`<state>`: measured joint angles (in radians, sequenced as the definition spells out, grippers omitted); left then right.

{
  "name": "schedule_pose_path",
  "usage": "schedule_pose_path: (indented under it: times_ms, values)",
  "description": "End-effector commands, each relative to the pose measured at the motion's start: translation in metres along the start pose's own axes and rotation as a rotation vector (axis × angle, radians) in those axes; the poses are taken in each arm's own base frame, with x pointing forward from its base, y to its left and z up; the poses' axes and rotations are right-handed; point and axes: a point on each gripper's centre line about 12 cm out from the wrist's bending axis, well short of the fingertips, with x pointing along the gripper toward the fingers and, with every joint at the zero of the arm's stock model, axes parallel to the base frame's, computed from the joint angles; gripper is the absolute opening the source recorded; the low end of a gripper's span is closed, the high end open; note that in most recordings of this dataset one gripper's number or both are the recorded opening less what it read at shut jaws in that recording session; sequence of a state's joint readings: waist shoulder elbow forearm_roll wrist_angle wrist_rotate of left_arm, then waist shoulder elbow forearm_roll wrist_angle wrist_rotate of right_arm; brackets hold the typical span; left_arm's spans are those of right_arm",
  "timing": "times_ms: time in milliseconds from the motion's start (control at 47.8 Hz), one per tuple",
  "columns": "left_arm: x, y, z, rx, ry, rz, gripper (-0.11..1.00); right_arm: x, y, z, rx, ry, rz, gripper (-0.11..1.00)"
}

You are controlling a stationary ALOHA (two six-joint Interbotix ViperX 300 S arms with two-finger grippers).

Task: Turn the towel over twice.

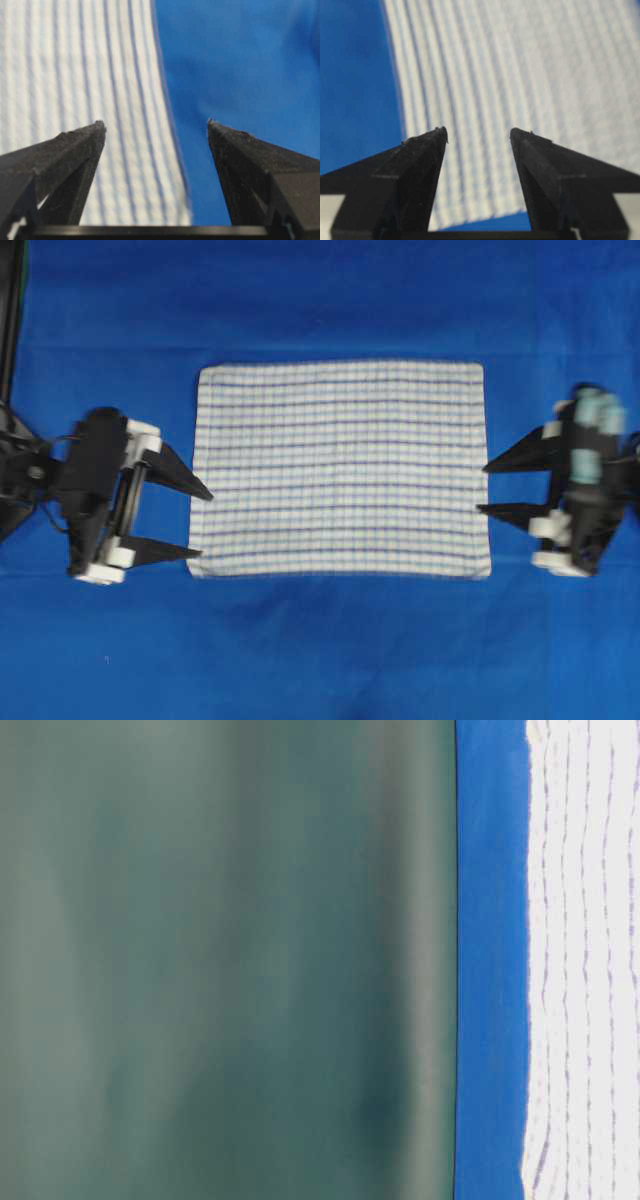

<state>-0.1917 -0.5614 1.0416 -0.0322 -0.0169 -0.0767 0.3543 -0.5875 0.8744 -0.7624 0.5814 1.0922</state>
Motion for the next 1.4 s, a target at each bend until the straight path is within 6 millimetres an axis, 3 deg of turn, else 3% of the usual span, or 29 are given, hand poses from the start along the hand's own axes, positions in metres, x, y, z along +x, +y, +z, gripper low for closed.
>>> schedule_pose_path:
  times_ms: [0, 188, 355, 523, 1046, 1192, 1380]
  values:
    - [-0.017, 0.007, 0.018, 0.032, -0.091, 0.025, 0.76, -0.022, -0.009, 0.015, -0.046, -0.119, 0.001, 0.61]
    - [-0.049, 0.026, 0.028, 0.085, -0.203, 0.108, 0.76, -0.06, -0.03, 0.028, -0.137, -0.318, -0.031, 0.61]
    - [-0.072, 0.04, 0.025, 0.119, -0.266, 0.185, 0.76, -0.077, -0.054, 0.022, -0.152, -0.403, -0.102, 0.61]
    - [-0.082, 0.045, 0.017, 0.114, -0.295, 0.222, 0.76, -0.079, -0.07, 0.011, -0.111, -0.413, -0.143, 0.61]
    - [-0.093, 0.045, 0.017, 0.123, -0.329, 0.234, 0.76, -0.084, -0.075, 0.01, -0.101, -0.422, -0.165, 0.61]
    - [-0.105, 0.045, 0.006, 0.12, -0.361, 0.251, 0.76, -0.088, -0.082, -0.002, -0.094, -0.434, -0.17, 0.61]
    - [-0.114, 0.044, -0.015, 0.118, -0.372, 0.259, 0.76, -0.088, -0.092, -0.031, -0.071, -0.449, -0.165, 0.61]
